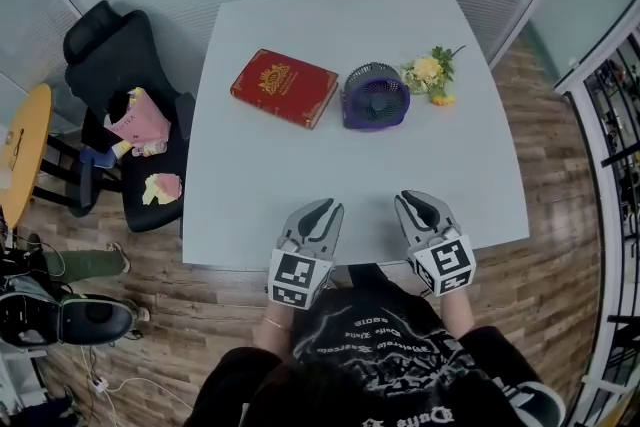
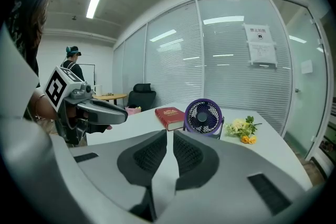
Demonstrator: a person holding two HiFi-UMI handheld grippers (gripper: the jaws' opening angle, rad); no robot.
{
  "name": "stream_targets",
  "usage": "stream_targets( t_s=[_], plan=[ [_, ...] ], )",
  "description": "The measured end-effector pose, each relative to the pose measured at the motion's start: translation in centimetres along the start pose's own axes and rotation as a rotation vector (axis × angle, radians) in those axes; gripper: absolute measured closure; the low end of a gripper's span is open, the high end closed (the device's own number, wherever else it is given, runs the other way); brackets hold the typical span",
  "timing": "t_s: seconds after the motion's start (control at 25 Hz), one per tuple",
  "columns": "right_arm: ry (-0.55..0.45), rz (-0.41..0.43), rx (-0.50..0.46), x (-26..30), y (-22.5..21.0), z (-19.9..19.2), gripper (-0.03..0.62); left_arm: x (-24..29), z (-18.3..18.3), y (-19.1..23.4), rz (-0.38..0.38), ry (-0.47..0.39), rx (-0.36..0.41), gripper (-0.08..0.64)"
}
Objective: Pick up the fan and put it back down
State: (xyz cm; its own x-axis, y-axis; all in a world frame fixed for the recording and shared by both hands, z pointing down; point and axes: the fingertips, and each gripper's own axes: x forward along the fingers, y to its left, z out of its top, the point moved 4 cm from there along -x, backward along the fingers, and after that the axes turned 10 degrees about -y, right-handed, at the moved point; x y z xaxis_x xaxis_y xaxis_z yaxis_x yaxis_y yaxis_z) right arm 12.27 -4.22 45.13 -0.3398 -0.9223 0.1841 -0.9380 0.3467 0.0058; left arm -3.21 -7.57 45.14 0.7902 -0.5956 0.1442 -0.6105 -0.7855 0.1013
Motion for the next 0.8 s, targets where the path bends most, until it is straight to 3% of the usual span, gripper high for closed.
stream_targets(
  t_s=[0.12,0.32,0.52,0.8],
  plan=[
    [0.008,-0.009,-0.003,-0.1,0.0,-0.2,0.583,0.0,0.3,-0.4,-0.023,-0.013,-0.009,0.535],
    [-0.003,-0.008,0.006,-0.3,0.2,-0.2,0.584,-0.1,0.6,-0.9,-0.066,-0.043,-0.052,0.540],
    [-0.012,-0.039,-0.012,-0.5,-0.2,-0.1,0.584,0.1,0.4,-1.2,-0.065,-0.019,-0.006,0.540],
    [-0.036,-0.082,-0.047,-0.9,-0.5,0.1,0.586,0.0,0.6,-1.4,-0.074,-0.026,-0.001,0.540]
  ],
)
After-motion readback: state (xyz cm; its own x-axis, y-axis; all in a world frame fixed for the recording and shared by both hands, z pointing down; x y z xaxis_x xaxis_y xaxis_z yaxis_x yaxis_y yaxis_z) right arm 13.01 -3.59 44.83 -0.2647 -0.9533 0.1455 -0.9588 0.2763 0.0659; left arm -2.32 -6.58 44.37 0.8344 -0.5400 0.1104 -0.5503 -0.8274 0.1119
